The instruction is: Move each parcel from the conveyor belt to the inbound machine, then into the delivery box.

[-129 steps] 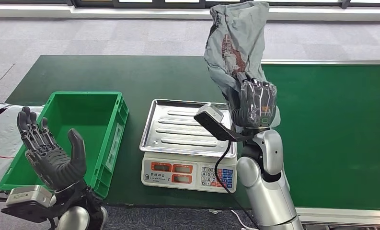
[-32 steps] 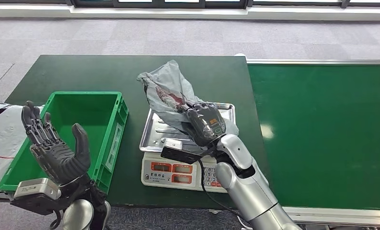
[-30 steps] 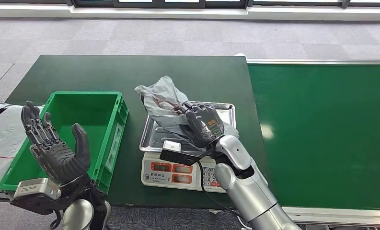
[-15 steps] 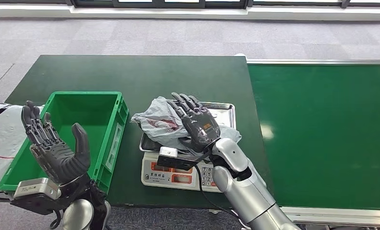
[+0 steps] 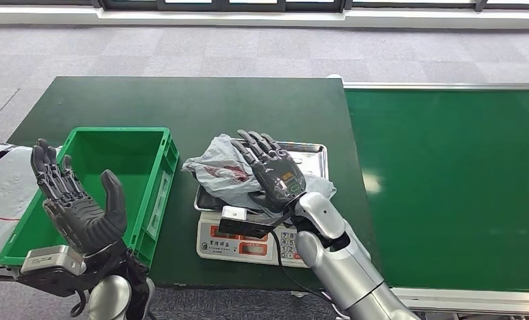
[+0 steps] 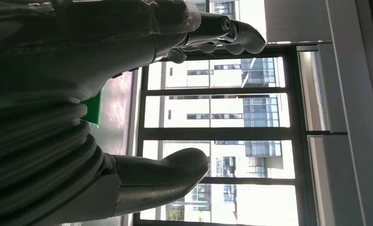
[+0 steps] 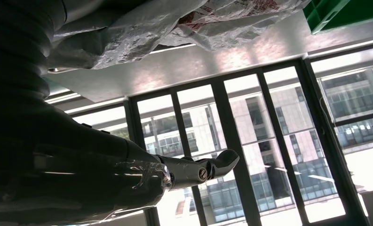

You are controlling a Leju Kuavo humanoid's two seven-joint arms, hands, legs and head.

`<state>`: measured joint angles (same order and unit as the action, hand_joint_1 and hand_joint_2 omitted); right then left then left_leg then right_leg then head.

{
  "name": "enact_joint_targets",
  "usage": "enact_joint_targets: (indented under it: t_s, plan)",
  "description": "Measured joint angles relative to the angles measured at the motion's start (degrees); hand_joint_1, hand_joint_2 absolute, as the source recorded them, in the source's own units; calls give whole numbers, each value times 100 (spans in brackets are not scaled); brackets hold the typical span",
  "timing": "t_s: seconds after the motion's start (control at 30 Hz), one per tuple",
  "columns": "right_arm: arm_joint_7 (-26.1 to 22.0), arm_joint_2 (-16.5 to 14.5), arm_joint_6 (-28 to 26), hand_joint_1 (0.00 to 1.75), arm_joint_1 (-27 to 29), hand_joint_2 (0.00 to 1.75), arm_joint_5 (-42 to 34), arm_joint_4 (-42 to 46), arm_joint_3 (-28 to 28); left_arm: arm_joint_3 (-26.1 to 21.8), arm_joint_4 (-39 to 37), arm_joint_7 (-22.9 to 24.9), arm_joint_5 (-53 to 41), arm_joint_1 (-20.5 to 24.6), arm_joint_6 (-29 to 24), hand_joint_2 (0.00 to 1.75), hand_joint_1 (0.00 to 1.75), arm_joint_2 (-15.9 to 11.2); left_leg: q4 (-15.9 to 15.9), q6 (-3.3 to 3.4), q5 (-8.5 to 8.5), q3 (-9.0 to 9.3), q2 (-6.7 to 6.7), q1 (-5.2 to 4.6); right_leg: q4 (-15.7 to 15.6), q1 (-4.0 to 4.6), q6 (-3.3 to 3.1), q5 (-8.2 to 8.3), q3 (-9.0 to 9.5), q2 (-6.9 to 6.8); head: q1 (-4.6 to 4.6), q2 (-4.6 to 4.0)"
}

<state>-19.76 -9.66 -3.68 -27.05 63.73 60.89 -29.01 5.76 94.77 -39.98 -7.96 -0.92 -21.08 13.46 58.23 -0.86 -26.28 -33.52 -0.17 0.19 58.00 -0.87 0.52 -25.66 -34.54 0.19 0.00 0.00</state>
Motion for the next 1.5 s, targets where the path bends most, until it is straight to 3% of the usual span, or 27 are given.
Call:
enact_joint_targets:
  t_s: [0.3,0.47,1.0,1.17,1.3,1.4,1.5]
  plan:
    - [-302,4,-921,0,244,175,-689,846,223,1,-44,-2,11,6,3,175,0,0,0,-1,-1,1,0,0,0,0,0,0,-1,1,0,0]
    - [-312,4,-1031,0,464,175,-641,1209,351,1,-116,4,11,14,3,175,0,0,0,-1,-2,1,2,0,0,0,0,-1,-2,3,0,0]
    - [-363,2,-1297,0,650,175,-554,1231,469,1,-290,15,11,26,-13,175,0,0,0,-1,0,1,2,0,0,0,-1,1,-1,3,0,0]
    - [-431,-38,-2326,0,760,175,-451,1447,587,1,-311,69,-50,24,-56,175,0,0,0,-1,0,-1,-3,0,0,0,-1,1,0,0,0,0]
    - [-418,-49,-2578,0,804,175,-401,1581,628,1,-315,128,-109,24,-60,175,0,0,0,-1,0,-1,-3,0,0,0,-1,1,0,0,0,0]
    - [-309,-84,-3468,0,1162,175,139,2555,844,23,-391,422,-512,27,-52,175,0,0,0,-1,-3,-1,0,0,0,0,-1,0,-1,0,0,0]
    - [-341,-105,-3628,0,1357,175,301,3060,962,36,-458,491,-636,32,-43,175,0,0,0,0,-3,-1,2,0,0,0,-1,-1,-1,1,0,0]
